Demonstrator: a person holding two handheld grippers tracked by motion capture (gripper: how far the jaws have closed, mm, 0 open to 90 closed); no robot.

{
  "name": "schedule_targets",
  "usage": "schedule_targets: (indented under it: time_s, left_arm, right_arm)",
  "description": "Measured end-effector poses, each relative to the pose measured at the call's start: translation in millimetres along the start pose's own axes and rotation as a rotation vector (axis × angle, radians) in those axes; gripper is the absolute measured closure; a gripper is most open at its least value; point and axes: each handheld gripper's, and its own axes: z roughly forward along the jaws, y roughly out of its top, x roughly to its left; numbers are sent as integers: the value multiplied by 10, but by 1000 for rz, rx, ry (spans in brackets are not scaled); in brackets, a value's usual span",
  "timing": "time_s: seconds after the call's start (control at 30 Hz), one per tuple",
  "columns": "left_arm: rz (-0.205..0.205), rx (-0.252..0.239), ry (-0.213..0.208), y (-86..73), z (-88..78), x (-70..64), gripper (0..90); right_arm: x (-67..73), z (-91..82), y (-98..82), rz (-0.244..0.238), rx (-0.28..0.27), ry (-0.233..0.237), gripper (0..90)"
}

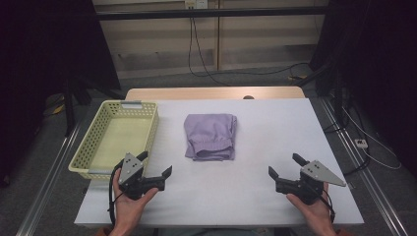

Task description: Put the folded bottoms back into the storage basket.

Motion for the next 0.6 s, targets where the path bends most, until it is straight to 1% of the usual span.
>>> schedule_targets:
  time_s: [0.17, 0.3, 0.33, 0.37, 0.4, 0.47, 0.5, 0.53, 0.6]
  left_arm:
    - [9, 1, 5, 5, -3, -11, 52]
    - [12, 1, 10, 16, 11, -14, 53]
    - [13, 6, 24, 15, 23, -23, 53]
    - [13, 6, 24, 15, 23, -23, 52]
    - [25, 12, 25, 17, 30, -28, 53]
    - [11, 10, 17, 27, 41, -35, 52]
    - [11, 10, 17, 27, 41, -35, 49]
    - [22, 16, 13, 38, 56, -47, 49]
    - [23, 15, 15, 40, 80, -73, 51]
  right_arm:
    - [13, -3, 1, -5, 1, 4, 59]
    - [3, 0, 0, 4, 0, 7, 41]
    - [1, 1, 1, 10, -1, 7, 41]
    - [-3, 2, 3, 17, -2, 9, 42]
    - [-6, 6, 2, 20, -2, 7, 42]
    - [-11, 16, -1, 27, 1, 10, 42]
    - [-11, 20, -3, 32, 3, 12, 42]
    - [-14, 21, -6, 31, 6, 13, 41]
    - [-20, 18, -9, 35, 9, 15, 42]
